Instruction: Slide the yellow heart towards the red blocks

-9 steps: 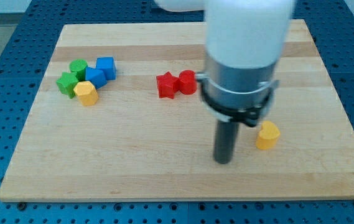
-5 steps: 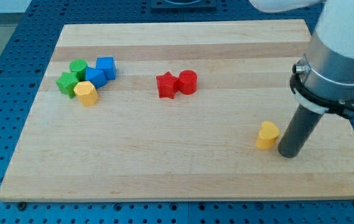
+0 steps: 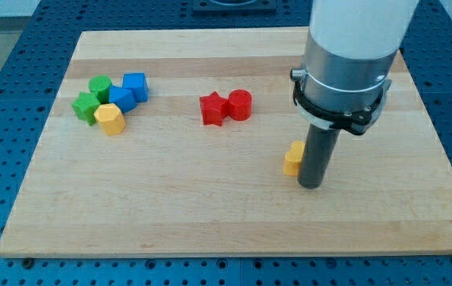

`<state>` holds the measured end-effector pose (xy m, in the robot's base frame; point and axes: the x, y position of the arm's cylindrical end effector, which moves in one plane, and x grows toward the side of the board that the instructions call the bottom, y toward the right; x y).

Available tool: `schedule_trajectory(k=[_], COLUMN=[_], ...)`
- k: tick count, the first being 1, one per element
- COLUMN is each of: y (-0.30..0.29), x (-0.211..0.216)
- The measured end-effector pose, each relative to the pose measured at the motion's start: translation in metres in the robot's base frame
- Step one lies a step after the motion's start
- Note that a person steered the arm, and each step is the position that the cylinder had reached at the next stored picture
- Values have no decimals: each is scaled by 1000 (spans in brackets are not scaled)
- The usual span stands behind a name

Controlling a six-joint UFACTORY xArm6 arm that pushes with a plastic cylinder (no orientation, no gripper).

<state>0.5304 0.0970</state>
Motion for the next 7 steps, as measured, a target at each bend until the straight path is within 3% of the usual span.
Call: schedule_trajectory(k=[2,5,7], y=[11,-53,-59], x=[-16,-36,-63])
